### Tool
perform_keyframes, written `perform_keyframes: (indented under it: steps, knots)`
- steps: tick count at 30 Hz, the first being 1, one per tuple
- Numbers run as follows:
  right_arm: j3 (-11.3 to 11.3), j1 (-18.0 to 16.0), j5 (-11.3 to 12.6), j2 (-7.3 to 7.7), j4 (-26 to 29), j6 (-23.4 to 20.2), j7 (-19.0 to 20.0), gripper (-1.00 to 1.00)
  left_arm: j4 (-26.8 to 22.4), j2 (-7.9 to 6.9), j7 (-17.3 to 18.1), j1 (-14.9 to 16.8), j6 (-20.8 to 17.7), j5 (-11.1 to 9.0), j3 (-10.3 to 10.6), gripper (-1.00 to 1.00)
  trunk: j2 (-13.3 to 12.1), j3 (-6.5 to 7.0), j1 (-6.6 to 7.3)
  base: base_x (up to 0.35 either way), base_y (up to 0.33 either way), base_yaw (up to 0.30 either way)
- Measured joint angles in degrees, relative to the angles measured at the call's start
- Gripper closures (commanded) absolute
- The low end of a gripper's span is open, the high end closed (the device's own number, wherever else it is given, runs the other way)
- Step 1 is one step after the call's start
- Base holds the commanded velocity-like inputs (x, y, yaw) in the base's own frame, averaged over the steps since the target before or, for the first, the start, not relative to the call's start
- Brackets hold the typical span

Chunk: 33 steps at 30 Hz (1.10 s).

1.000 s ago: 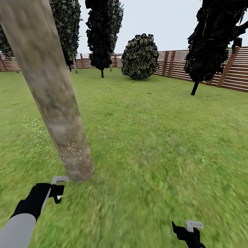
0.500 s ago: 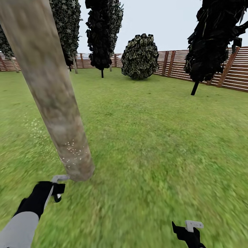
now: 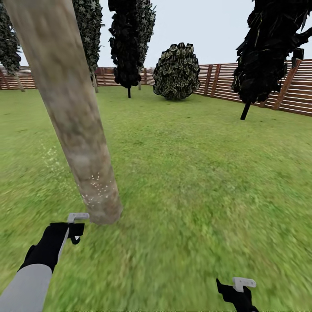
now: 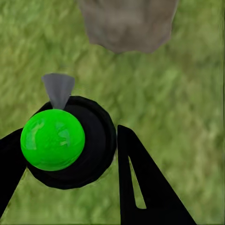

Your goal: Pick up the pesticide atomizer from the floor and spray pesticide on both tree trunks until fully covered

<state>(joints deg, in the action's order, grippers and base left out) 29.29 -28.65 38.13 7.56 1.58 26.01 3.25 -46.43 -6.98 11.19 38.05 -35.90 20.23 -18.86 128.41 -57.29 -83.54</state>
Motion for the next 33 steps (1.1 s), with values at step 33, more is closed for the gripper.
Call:
perform_keyframes:
  steps: [33]
  knots:
    - [-0.02, 0.00, 0.01, 0.00, 0.00, -0.01, -0.05, -1.00, -16.45, -2.91, 9.17, 5.36, -15.17, 0.54, 4.96, 1.00, -0.01, 0.00, -0.01, -0.055, 0.001, 0.000]
